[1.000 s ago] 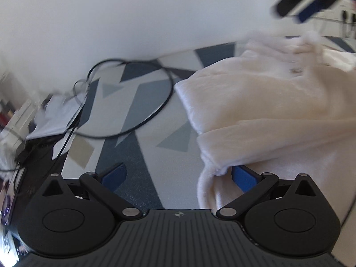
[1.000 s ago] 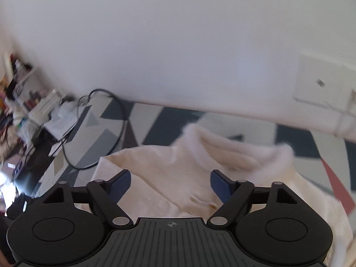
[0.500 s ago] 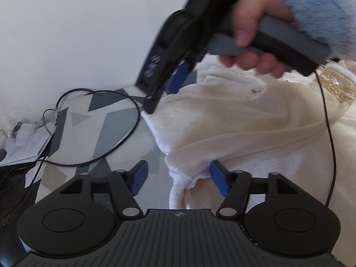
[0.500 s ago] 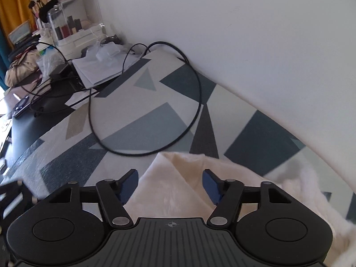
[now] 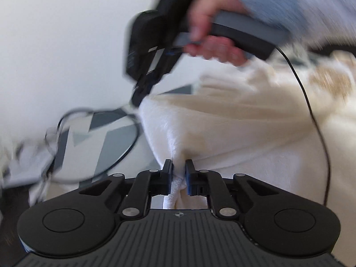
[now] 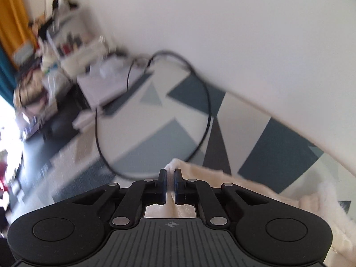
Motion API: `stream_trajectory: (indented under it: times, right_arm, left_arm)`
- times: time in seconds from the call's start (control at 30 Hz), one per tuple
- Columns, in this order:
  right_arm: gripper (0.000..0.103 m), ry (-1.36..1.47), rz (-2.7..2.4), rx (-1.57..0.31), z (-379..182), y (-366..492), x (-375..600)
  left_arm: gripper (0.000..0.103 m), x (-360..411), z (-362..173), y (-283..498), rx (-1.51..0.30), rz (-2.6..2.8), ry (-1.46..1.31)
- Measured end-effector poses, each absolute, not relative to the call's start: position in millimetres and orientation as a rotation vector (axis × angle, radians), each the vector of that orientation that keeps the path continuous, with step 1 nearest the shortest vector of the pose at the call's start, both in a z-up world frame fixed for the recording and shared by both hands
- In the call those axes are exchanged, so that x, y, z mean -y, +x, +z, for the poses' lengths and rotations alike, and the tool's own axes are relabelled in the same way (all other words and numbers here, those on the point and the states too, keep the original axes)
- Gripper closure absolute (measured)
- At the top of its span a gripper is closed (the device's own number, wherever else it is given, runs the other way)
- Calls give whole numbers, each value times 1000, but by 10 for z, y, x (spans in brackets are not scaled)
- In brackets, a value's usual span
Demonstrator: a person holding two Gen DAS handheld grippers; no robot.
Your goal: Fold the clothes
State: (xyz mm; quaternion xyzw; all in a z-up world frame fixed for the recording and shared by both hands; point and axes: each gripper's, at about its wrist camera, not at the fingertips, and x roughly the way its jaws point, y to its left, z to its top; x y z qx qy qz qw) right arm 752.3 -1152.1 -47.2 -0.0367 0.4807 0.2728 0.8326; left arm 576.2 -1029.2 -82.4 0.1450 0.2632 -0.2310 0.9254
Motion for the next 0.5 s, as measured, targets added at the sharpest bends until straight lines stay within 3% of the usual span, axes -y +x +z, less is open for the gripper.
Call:
stream_trajectory:
  times: [0.1, 0.23, 0.4, 0.5]
  right_arm:
    - [97, -35, 580, -990, -411, 7587, 11545]
    - [97, -67, 566, -1017, -618, 7657, 11354]
    - [71, 4, 500, -957, -526, 7630, 11530]
    - [63, 76, 479, -890, -283, 7517, 11886]
  left_arm:
    - [91, 10142, -851, 5893, -608, -448, 150]
    - [88, 10119, -915, 5850, -621, -436, 190]
    - [63, 10002, -866, 5817, -649, -429, 197]
    - [59, 9845, -759, 5844, -657, -438, 119]
